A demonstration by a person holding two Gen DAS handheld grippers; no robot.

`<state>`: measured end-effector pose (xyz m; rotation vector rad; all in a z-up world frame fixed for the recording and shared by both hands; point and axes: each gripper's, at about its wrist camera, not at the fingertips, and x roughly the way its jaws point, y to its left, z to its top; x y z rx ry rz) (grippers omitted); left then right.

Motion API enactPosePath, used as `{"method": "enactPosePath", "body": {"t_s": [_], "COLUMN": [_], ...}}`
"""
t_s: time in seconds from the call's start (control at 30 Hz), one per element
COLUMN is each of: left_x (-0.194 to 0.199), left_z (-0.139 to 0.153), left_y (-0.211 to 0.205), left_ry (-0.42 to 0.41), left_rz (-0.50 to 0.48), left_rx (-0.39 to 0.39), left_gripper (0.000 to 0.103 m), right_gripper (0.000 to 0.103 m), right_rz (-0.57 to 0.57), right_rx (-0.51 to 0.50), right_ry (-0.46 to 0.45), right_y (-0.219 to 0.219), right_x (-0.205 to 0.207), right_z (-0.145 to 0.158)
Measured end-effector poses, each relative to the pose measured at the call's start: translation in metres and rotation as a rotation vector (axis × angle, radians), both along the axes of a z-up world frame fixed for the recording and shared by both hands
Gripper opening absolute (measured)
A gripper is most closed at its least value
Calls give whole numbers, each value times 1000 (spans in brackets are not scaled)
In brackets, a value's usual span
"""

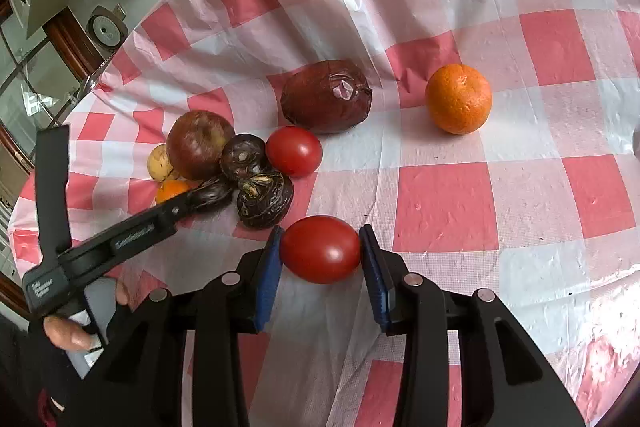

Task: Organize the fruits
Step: 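Grasp another red tomato with the right tool while the left tool grasps an orange, then carry the tomato and orange to the white box and open both tools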

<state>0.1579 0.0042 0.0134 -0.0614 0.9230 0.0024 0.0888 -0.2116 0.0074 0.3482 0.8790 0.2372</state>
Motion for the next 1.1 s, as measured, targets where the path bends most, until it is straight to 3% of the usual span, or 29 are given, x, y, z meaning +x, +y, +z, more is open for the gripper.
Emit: {"method": "enactPosePath", "body": {"t_s": [0.07,0.13,0.4,0.63,0.9,1.1], "left_x": [1,8,-4,-27,-103,-171], "left_z": [-1,3,11,23,23,31], "left_y": [-7,-15,-2,28,41,58], "left_ry": [-13,-23,-95,-147,-179,-233], "left_rz": [-7,-44,-41,40,82,89], "left_rx": [49,52,-37,-121,-152,-162], "left_gripper": [59,41,39,39,39,39], "right_gripper": [39,39,39,38,38,38], "right_rz": [0,0,-8,-11,3,114], "right_rx": [1,3,31,73,99,54], "right_ry": [0,-1,-3,-20,-81,-80], "right_y": [0,2,-4,-13,-6,44], "right_x": [0,0,-2,-3,-35,-98], "right_z": [0,0,-1,0,12,21]}}
